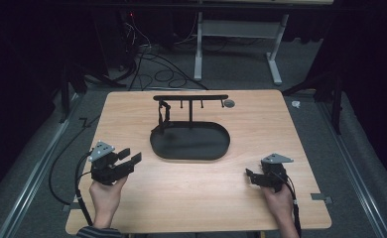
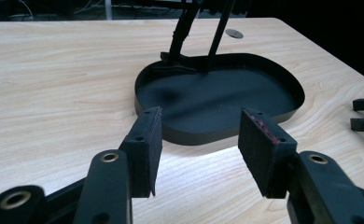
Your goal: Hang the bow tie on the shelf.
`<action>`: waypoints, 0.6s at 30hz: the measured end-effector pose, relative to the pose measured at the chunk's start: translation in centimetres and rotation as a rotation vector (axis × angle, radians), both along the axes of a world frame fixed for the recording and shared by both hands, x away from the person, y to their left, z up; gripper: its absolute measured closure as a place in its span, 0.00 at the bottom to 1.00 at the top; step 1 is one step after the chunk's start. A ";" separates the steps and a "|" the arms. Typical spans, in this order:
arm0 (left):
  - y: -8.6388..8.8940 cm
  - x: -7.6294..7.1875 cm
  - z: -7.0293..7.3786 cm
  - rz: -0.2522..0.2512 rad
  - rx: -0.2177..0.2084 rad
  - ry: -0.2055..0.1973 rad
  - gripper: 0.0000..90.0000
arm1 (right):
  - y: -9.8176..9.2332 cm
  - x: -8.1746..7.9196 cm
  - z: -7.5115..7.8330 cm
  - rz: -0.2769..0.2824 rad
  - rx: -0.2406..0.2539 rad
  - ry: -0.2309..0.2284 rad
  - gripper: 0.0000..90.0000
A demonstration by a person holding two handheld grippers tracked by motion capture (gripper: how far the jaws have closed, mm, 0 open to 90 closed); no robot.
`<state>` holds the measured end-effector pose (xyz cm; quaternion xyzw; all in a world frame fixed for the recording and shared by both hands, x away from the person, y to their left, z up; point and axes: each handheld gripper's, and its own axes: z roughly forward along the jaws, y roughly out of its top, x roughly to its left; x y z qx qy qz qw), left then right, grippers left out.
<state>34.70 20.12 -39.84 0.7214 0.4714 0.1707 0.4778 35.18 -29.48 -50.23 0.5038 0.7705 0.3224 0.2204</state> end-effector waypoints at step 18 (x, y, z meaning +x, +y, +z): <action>-0.6 -0.1 -1.2 -0.003 0.023 0.022 0.55 | 0.0 0.0 0.0 0.002 0.002 0.000 0.32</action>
